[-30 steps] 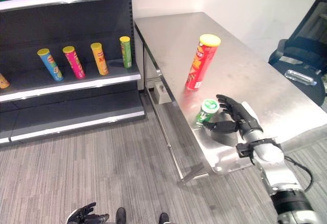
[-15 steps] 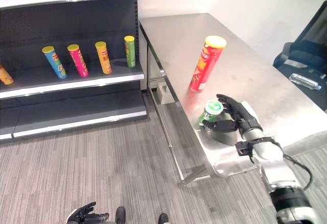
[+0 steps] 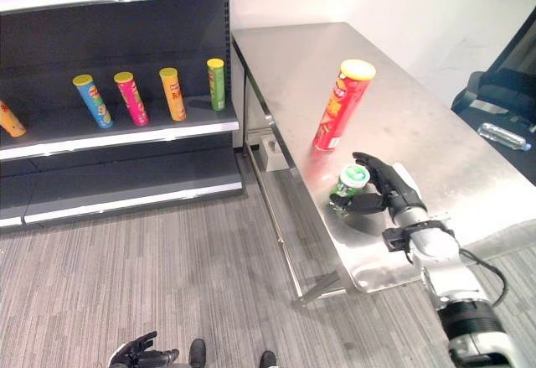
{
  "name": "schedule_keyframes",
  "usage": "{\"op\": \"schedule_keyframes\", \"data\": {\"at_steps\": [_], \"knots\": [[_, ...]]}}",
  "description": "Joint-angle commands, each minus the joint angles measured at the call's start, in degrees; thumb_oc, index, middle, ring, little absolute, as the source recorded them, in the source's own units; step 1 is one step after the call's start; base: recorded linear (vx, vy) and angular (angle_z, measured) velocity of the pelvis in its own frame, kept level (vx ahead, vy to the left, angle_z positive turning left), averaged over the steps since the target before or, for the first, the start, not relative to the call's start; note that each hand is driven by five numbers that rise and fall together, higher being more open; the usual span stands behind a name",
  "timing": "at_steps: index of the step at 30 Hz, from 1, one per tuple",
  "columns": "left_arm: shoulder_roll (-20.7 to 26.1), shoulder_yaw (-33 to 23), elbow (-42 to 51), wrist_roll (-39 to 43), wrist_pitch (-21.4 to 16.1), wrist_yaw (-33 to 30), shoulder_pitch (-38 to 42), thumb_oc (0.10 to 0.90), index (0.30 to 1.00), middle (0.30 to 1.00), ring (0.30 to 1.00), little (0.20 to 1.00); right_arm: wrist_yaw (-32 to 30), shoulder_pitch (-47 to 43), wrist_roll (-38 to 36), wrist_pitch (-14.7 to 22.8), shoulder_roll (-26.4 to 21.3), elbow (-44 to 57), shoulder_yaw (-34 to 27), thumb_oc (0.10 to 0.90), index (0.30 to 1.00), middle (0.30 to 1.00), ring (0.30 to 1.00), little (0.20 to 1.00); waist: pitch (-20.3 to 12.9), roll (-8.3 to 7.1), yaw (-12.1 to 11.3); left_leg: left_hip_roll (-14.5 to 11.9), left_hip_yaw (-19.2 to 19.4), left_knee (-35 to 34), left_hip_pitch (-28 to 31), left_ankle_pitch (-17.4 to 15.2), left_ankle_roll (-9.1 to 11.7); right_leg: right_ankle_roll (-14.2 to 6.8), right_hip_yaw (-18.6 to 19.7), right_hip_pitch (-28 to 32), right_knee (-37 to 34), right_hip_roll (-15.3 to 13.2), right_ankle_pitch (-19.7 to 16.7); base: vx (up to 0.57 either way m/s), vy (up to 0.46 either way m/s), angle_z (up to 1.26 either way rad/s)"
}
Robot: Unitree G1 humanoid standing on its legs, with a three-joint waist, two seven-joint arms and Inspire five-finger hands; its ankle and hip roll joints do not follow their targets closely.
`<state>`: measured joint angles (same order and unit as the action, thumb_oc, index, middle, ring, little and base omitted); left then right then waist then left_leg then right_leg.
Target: Put the goods on the table back onto the shelves and tidy them up.
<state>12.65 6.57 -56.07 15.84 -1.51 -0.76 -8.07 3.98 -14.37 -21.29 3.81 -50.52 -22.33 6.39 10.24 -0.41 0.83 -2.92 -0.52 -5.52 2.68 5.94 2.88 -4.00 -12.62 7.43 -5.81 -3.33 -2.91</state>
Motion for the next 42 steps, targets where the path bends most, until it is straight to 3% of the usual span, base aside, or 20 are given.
{"op": "schedule_keyframes", "data": {"at_steps": [1, 19, 20, 29, 32, 34, 37, 42], "knots": [[1.4, 3.7, -1.6, 0.9, -1.1, -0.9, 3.0, 0.800, 0.900, 0.900, 0.900, 0.900, -1.8, -9.4, -0.2, 2.4, -1.9, -1.6, -0.2, 0.400, 0.300, 0.300, 0.300, 0.300, -0.7, -1.17, -2.0, -1.3, 2.1, 0.5, 4.9, -6.1, 3.1, -3.5, -0.1, 1.3, 0.8, -1.5, 4.4, 0.00, 0.000, 0.00], [1.5, 2.4, -1.4, 0.5, -1.1, -1.4, 2.9, 0.800, 0.900, 0.900, 0.900, 0.900, -3.3, -7.9, 3.2, 3.0, -2.4, 2.7, -2.2, 0.400, 0.300, 0.300, 0.300, 0.300, -0.8, -1.29, -1.7, -1.4, 2.6, 0.5, 5.5, -6.6, 2.6, -3.5, 1.2, 1.3, 0.8, -1.3, 4.6, 0.00, -0.002, 0.00], [1.6, 1.6, -0.5, -0.3, -1.1, -1.2, 3.0, 0.800, 0.900, 0.900, 0.900, 0.900, -3.1, -4.9, 3.9, 4.3, -3.5, 12.3, -5.7, 0.400, 0.300, 0.300, 0.300, 0.300, -0.8, -1.12, -1.3, -1.6, 2.8, 0.5, 5.9, -6.7, 2.6, -3.5, 1.5, 1.4, 0.8, -1.1, 4.8, 0.02, -0.038, 0.02], [1.9, 0.2, -1.2, -2.7, -1.3, -1.2, 4.4, 0.800, 0.900, 0.900, 0.900, 0.900, -2.7, -4.0, 2.1, 8.8, -0.8, 33.9, -11.8, 0.400, 0.300, 0.300, 0.300, 0.300, -1.5, -0.33, -1.0, -2.1, 2.5, 0.5, 6.3, -6.6, 3.1, -3.0, 1.4, 1.8, 0.8, -0.5, 5.7, 0.01, -0.041, -0.01], [1.9, 0.5, -1.3, -3.2, -1.3, -1.8, 4.8, 0.800, 0.900, 0.900, 0.900, 0.900, -5.1, -8.0, 5.4, 10.3, 2.4, 38.7, -10.5, 0.400, 0.300, 0.300, 0.300, 0.300, -1.5, 0.02, -1.5, -2.5, 2.1, 0.5, 6.3, -6.1, 3.4, -2.5, 1.3, 1.9, 0.8, -0.1, 5.9, -0.02, -0.065, 0.06], [1.9, 0.8, -1.3, -3.1, -1.3, -2.6, 5.1, 0.800, 0.900, 0.900, 0.900, 0.900, -6.5, -13.1, 8.1, 10.5, 4.5, 38.8, -6.1, 0.400, 0.300, 0.300, 0.300, 0.300, -1.5, 0.04, -2.1, -2.8, 1.6, 0.5, 5.8, -5.2, 3.7, -2.1, 1.0, 1.6, 0.8, 0.3, 5.7, -0.05, -0.085, 0.01], [2.2, 0.9, -1.2, -2.9, -1.2, -3.0, 5.0, 0.800, 0.900, 0.900, 0.900, 0.900, -6.8, -17.6, 12.3, 9.7, 2.7, 38.6, -1.5, 0.400, 0.300, 0.300, 0.300, 0.300, -1.5, 0.03, -3.0, -3.4, 1.0, 0.7, 5.8, -5.1, 4.2, -1.6, 0.7, 2.0, 0.8, 1.0, 6.5, 0.00, -0.073, 0.07], [2.0, 0.8, -0.9, -2.6, -1.2, -3.4, 4.7, 0.800, 0.900, 0.900, 0.900, 0.900, -6.7, -19.6, 10.7, 9.9, 2.8, 39.3, 0.1, 0.400, 0.300, 0.300, 0.300, 0.300, -0.9, 0.16, -3.4, -3.9, -0.1, 1.6, 5.2, -4.7, 4.6, -1.0, 0.2, 2.2, 0.8, 1.6, 6.9, -0.02, -0.052, 0.16]]}}
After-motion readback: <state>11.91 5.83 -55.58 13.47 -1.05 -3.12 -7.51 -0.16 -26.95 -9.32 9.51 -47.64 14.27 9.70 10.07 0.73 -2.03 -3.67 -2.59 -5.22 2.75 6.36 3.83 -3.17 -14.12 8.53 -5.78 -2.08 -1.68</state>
